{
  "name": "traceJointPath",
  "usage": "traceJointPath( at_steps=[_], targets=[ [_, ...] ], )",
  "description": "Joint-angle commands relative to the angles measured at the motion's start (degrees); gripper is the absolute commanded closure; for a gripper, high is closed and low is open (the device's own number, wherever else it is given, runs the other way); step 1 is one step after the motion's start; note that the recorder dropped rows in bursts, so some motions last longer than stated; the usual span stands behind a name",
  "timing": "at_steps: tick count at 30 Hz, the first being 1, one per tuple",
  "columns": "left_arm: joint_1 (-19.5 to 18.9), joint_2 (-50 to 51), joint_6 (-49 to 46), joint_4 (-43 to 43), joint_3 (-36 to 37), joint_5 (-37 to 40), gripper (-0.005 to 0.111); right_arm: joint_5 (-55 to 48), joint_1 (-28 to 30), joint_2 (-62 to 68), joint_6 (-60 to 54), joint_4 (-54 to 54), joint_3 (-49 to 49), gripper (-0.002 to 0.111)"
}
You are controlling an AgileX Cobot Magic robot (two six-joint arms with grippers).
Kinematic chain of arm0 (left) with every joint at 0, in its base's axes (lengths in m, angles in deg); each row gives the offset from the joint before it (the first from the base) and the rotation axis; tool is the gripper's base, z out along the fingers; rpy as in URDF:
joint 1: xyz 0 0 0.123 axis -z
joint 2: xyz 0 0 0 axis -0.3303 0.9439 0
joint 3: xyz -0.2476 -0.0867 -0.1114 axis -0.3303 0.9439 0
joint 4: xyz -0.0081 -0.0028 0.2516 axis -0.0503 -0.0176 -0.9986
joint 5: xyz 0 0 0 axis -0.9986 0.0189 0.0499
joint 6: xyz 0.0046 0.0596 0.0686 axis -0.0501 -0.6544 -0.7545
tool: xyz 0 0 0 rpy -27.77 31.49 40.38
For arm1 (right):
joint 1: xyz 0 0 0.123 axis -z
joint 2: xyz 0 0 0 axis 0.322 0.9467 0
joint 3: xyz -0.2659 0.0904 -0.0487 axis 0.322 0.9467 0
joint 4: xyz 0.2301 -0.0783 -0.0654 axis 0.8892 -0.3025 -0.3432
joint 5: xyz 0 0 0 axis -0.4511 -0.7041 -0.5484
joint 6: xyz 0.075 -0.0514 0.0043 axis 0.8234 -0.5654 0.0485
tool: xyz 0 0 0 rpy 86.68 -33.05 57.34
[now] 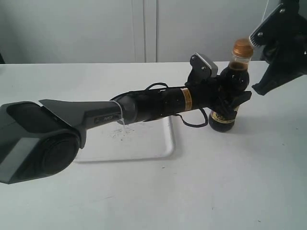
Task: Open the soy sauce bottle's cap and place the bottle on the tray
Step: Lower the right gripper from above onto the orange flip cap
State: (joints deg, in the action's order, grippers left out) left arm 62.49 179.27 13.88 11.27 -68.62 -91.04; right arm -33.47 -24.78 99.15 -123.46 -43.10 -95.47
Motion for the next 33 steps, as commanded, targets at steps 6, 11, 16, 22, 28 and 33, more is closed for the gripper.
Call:
traceJointPath(
  at_steps=[6,11,16,22,28,33],
  targets=[
    [0.52,0.07,-0.20,-3.07,0.03,3.26,0.107,-1.90,-0.96,1.25,1.95,2.01,-2.65,0.108],
    [0.52,0.07,-0.06,-3.07,0.03,3.14,0.107,-0.10,-0.96,4.48,1.95,2.01,-4.36,0.108],
    [0.67,0.07,-0.06,-3.07,0.03,3.14,0.107,-0.92,-0.96,4.86,4.16,2.55,-5.92,0.108],
    [1.07,0.07,-0.18,-3.07,0.03,3.14,0.107,-0.81,-0.96,4.96,4.16,3.03,-5.92,0.108],
    [1.07,0.07,-0.18,-3.07,0.03,3.14,0.107,-1.17,-0.96,5.42,4.57,3.03,-5.92,0.108],
    [1.07,0.07,-0.06,-3.07,0.03,3.14,0.107,-0.30,-0.96,6.55,4.57,3.03,-5.92,0.108]
  ],
)
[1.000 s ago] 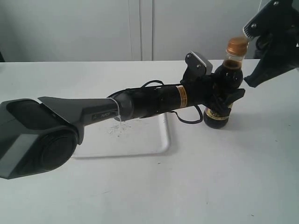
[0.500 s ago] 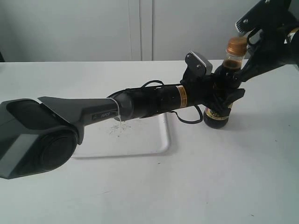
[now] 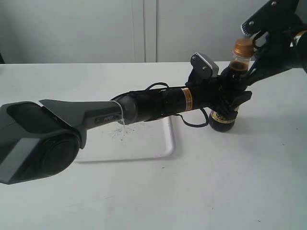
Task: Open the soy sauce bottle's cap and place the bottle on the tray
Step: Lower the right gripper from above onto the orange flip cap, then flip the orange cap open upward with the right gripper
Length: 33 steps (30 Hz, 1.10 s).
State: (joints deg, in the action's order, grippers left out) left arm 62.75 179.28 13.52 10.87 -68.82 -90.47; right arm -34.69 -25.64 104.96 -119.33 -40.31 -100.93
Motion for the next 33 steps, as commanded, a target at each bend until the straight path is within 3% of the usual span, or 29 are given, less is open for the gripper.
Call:
traceJointPath(
  at_steps=[1,21,33],
  targets=[
    [0.80,0.06,0.29,-2.67,0.24,2.58,0.107,1.36,-0.10,0.74,0.76,0.37,-0.45,0.108],
    [0.80,0.06,0.17,-2.67,0.24,2.69,0.107,2.61,-0.10,0.74,1.71,1.63,-0.67,0.108],
    [0.80,0.06,0.17,-2.67,0.24,2.69,0.107,2.67,-2.90,0.74,1.71,1.63,-2.51,0.108]
  ],
)
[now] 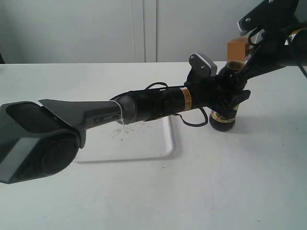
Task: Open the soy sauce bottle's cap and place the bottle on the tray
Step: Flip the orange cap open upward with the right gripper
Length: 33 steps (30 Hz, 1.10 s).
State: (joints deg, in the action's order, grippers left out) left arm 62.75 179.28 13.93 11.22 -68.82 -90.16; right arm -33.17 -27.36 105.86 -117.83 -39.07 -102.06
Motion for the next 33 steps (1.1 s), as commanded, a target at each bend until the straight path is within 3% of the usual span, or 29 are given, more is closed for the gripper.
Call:
traceJointPath(
  at_steps=[1,9,15,21,26,33],
  targets=[
    [0.80,0.06,-0.24,-3.02,0.24,2.38,0.107,1.15,-1.18,-0.16,0.20,0.40,-1.49,0.108],
    [0.80,0.06,-0.12,-3.02,0.24,2.35,0.107,0.90,-1.71,-0.16,0.20,0.40,-3.18,0.108],
    [0.80,0.06,-0.12,-3.02,0.24,2.35,0.107,4.07,-4.80,1.30,0.20,3.35,-9.97,0.108],
    [0.80,0.06,-0.12,-3.02,0.24,3.53,0.107,1.02,-6.81,3.11,1.34,4.14,-14.26,0.108],
    [0.80,0.06,-0.51,-3.02,0.24,3.64,0.107,-1.84,-3.43,0.74,9.29,4.23,-14.72,0.108],
    [0.54,0.06,-0.52,-3.02,0.24,3.82,0.107,-11.44,1.93,-2.32,9.75,4.23,-14.82,0.108]
  ],
)
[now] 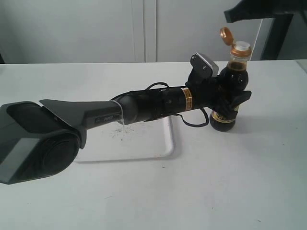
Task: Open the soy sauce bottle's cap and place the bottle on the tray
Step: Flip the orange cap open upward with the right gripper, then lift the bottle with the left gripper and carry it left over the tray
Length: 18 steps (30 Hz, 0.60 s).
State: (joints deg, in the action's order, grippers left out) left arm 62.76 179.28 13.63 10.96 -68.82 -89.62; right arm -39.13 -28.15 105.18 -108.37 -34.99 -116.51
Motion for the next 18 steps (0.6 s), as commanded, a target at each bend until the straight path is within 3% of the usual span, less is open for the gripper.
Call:
traceJointPath(
  at_steps=[1,7,11,18],
  targets=[
    [0.53,0.06,-0.21,-2.76,0.24,3.27,0.107,-7.38,3.37,-1.96,-1.02,0.01,-0.37,0.108],
    [0.55,-0.17,1.43,-3.63,0.24,3.40,0.107,-18.27,9.13,-2.19,-3.61,-0.25,-0.91,0.108],
    [0.55,-3.06,5.02,-9.08,0.24,3.86,0.107,-21.46,15.38,-2.41,-3.61,0.04,-0.51,0.108],
    [0.55,-7.48,5.38,-9.18,0.24,1.55,0.107,-8.94,21.76,-3.42,1.01,2.44,11.14,0.108]
  ],
)
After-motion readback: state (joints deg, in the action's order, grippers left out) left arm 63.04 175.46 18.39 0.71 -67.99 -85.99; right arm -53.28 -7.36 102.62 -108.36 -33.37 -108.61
